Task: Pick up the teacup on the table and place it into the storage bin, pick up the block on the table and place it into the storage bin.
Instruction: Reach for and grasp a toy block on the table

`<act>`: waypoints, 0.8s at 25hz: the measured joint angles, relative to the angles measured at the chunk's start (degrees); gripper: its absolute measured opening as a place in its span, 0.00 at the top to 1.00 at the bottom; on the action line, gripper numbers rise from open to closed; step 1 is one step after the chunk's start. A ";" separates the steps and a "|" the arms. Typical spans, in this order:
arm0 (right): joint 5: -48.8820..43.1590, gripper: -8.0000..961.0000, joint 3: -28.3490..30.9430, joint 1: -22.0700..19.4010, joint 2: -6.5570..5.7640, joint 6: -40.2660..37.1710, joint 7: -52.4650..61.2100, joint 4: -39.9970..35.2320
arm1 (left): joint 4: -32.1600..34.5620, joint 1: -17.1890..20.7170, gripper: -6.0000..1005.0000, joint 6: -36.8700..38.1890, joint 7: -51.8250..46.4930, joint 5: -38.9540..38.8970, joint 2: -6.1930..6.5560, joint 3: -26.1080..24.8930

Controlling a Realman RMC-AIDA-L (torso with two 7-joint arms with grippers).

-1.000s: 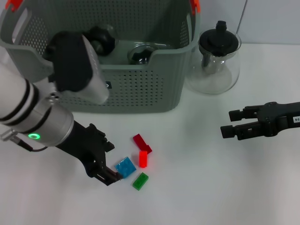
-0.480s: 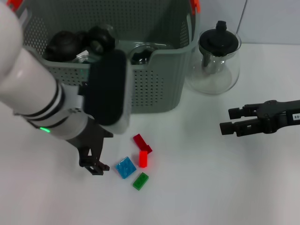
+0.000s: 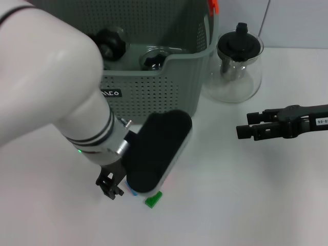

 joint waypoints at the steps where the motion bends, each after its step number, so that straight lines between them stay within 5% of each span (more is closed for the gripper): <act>1: 0.00 0.02 0.09 0.00 0.09 0.17 0.01 0.12 | -0.75 -0.31 0.22 -0.87 0.78 0.60 -0.03 1.08; 20: 0.09 0.02 0.93 -0.27 0.18 1.47 -0.55 1.54 | -6.68 -3.87 0.22 -4.01 3.52 2.03 0.06 8.60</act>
